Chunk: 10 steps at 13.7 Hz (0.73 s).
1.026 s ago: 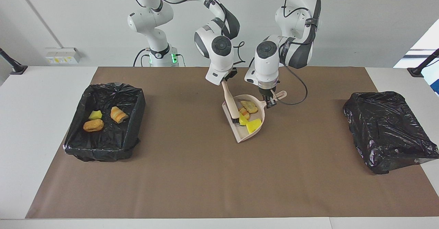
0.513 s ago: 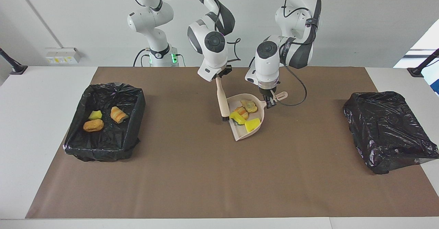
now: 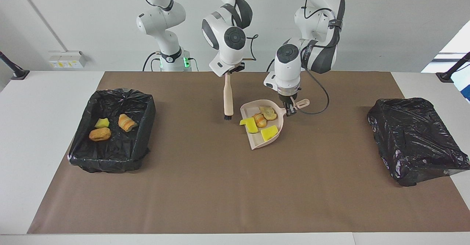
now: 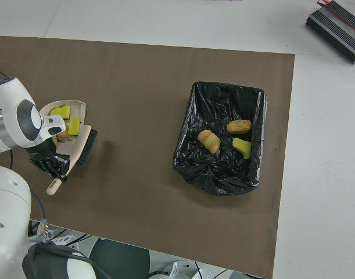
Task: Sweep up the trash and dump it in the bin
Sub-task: 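Carry the dustpan toward the bin with the left gripper while the right gripper withdraws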
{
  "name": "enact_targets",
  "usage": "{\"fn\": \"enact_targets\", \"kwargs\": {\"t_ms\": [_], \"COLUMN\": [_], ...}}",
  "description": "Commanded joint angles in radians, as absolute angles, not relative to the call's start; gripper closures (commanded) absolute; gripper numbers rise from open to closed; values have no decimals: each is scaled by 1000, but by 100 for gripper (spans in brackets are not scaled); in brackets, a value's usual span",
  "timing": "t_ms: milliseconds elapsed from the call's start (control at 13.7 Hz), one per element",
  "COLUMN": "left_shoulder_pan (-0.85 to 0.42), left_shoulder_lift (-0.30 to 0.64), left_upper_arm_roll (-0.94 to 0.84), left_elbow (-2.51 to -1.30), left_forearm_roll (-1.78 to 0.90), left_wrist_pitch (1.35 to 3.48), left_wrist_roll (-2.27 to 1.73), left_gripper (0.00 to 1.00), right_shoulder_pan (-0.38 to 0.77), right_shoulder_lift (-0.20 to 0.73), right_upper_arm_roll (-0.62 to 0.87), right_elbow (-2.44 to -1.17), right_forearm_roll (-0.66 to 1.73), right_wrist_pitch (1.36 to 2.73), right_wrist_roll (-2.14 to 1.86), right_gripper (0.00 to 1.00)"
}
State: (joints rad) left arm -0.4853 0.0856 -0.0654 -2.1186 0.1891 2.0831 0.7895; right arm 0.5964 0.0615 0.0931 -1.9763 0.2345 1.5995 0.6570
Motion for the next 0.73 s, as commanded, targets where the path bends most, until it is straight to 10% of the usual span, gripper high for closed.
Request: {"fn": "enact_targets", "kwargs": {"t_ms": [0,659], "left_shoulder_pan": [-468,-130], "left_shoulder_lift": [54,20], "left_upper_arm_roll": [-64,-66], "left_elbow": [-2148,-2099], "left_forearm_roll": [207,34], "left_wrist_pitch": [2091,2137], "left_wrist_roll": [814,1321], "left_gripper": [100,100], "right_shoulder_pan": [609,709], "right_shoulder_lift": [-9,-124], "right_upper_arm_roll": [100,100], "right_elbow": [-2089,-2315], "right_forearm_roll": [258,328], "right_wrist_pitch": [1692,1955], "right_wrist_roll": [683,729], "right_gripper": [100,100]}}
